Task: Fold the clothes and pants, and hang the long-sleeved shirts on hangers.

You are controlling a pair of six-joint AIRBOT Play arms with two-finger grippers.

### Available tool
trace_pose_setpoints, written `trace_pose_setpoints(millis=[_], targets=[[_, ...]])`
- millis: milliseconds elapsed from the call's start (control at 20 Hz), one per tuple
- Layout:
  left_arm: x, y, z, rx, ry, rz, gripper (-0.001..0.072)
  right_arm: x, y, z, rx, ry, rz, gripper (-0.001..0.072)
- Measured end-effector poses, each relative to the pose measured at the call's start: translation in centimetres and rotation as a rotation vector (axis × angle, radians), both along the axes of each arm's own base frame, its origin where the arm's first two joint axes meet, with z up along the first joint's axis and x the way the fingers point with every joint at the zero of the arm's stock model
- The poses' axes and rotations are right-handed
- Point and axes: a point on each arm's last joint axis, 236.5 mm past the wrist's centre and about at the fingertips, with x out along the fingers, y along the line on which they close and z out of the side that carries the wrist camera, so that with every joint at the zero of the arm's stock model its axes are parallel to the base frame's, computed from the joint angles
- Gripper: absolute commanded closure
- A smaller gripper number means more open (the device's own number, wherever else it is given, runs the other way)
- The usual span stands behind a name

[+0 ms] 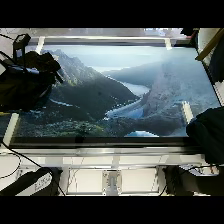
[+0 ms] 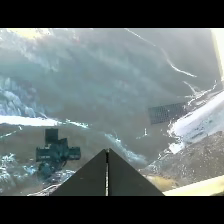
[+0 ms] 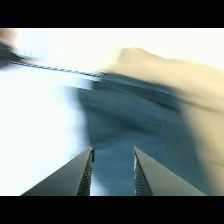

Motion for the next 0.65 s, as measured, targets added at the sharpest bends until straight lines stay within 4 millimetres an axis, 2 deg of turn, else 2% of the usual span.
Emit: trace_pose_setpoints(millis=[100,150,300,400,450,550,650], targets=[[0.0,0.0,0.0,0.0,0.0,0.0,0.0686,6.2,4.5,4.6,-0.064,-0.158,0.23,0.0408],[0.0,0.0,0.0,0.0,0.0,0.0,0.0686,8.9,7.5,6.5,-0.094,-0.216,0.349,0.0408],[0.0,0.0,0.0,0.0,0.0,0.0,0.0686,14.3,17.1,9.4,-0.147,-0.291,0.679,0.0408],[0.0,0.0,0.0,0.0,0.001,0.0,0.0686,16.1,22.9,9.6,-0.163,-0.283,0.864,0.0408],[0.0,0.0,0.0,0.0,0.0,0.0,0.0686,16.7,25.6,9.0,-0.163,-0.256,0.95,0.0408],[0.0,0.0,0.0,0.0,0.0,0.0,0.0686,16.9,29.9,7.6,-0.164,-0.189,1.094,0.0408],[0.0,0.0,0.0,0.0,0.0,0.0,0.0686,16.7,33.0,6.1,-0.167,-0.116,1.203,0.0408]])
